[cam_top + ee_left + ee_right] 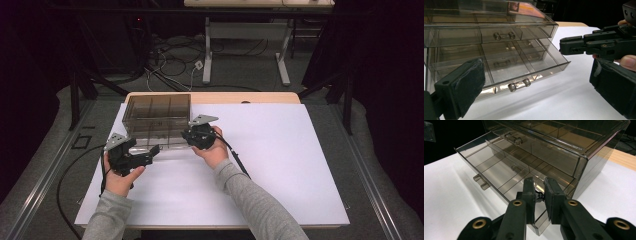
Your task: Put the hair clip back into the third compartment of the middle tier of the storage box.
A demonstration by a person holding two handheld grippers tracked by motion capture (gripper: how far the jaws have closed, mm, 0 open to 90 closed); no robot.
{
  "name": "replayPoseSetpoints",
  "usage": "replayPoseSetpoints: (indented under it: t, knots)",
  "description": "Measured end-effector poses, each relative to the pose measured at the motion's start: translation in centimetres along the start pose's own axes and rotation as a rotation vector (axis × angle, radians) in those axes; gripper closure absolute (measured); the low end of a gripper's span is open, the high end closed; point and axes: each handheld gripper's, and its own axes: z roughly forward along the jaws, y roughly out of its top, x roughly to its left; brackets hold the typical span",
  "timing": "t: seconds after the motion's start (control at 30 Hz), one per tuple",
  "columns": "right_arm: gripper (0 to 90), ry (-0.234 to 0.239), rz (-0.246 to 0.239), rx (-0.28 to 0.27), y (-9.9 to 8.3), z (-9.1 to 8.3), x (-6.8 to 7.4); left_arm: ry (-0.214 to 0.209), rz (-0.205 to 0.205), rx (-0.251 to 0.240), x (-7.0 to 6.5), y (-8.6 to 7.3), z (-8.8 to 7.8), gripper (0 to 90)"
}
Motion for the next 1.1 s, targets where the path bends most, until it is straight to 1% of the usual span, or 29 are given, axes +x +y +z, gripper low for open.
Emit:
replayPoseSetpoints:
  t: [0.07,0.1,0.17,0.23,0.27,0.57,0.7,0.73,0.83,0.93,1.1]
  knots:
    - [79.6,-0.001,-0.006,0.002,-0.03,0.08,0.0,-0.002,0.002,0.0,-0.01,0.0,0.0,0.3]
    - [79.6,-0.002,-0.01,0.012,-0.03,0.05,0.03,0.0,0.004,-0.001,-0.02,0.0,0.0,0.3]
    - [79.6,0.001,-0.006,0.003,-0.1,0.19,0.15,0.007,0.008,-0.004,-0.03,-0.01,-0.02,0.3]
    - [79.6,0.001,-0.012,0.011,-0.13,0.24,0.17,0.006,0.005,-0.004,0.01,-0.01,-0.07,0.4]
    - [79.6,0.001,-0.01,0.001,-0.19,0.33,0.18,0.006,0.004,-0.007,0.02,-0.02,-0.06,0.3]
    - [79.1,0.001,-0.006,0.005,-0.33,0.52,0.23,0.009,0.006,-0.003,0.03,-0.09,-0.01,0.4]
    - [74.0,0.005,0.001,-0.002,-0.31,0.51,0.21,0.01,0.007,-0.002,0.02,-0.11,0.01,0.4]
    - [72.3,0.004,-0.003,0.002,-0.29,0.47,0.16,0.011,0.007,-0.002,0.02,-0.12,0.03,0.4]
    - [69.2,0.009,0.008,0.003,-0.26,0.31,0.09,0.011,0.01,0.002,-0.01,-0.13,0.06,0.4]
    - [65.0,0.006,0.005,-0.001,-0.18,0.13,0.06,0.011,0.008,0.001,-0.04,-0.17,0.12,0.4]
    - [57.5,-0.01,0.003,-0.006,-0.06,-0.2,-0.11,0.006,0.016,0.006,-0.1,-0.22,0.18,0.6]
